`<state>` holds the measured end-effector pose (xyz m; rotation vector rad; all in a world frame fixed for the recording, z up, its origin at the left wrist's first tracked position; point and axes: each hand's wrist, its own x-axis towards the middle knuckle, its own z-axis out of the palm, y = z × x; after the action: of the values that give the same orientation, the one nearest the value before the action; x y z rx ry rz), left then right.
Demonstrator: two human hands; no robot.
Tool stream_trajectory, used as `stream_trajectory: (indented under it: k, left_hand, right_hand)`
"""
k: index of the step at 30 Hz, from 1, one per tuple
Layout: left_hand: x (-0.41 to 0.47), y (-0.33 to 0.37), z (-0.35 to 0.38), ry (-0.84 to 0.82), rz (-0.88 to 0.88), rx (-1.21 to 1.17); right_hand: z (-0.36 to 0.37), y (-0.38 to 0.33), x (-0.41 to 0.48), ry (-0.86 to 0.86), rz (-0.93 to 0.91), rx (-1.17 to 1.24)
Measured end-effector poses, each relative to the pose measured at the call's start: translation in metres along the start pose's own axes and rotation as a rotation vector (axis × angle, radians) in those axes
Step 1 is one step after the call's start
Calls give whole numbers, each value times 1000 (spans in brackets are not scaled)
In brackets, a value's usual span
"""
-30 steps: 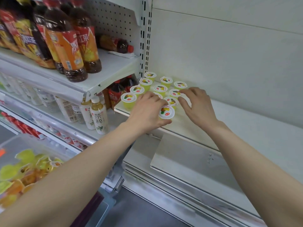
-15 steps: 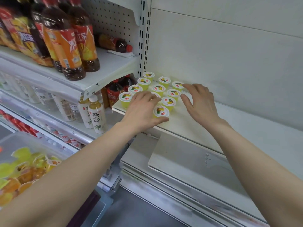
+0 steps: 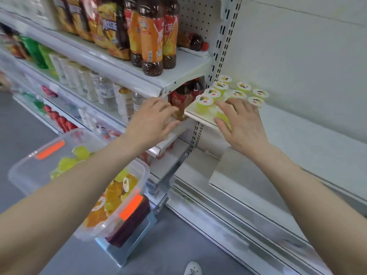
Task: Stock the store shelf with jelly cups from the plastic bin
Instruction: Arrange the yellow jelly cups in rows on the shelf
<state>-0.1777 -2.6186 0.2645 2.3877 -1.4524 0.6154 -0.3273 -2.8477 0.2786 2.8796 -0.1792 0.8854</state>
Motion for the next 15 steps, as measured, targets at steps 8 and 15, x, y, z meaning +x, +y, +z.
stream_trajectory:
  k: [8, 15]
  left_hand:
    - [-133, -98, -17, -134, -175, 72]
    - [-251, -154, -9, -250, -393, 63]
  right_hand:
    - [46, -136, -10, -41, -151, 83]
    - [105, -248, -34, -183, -243, 302]
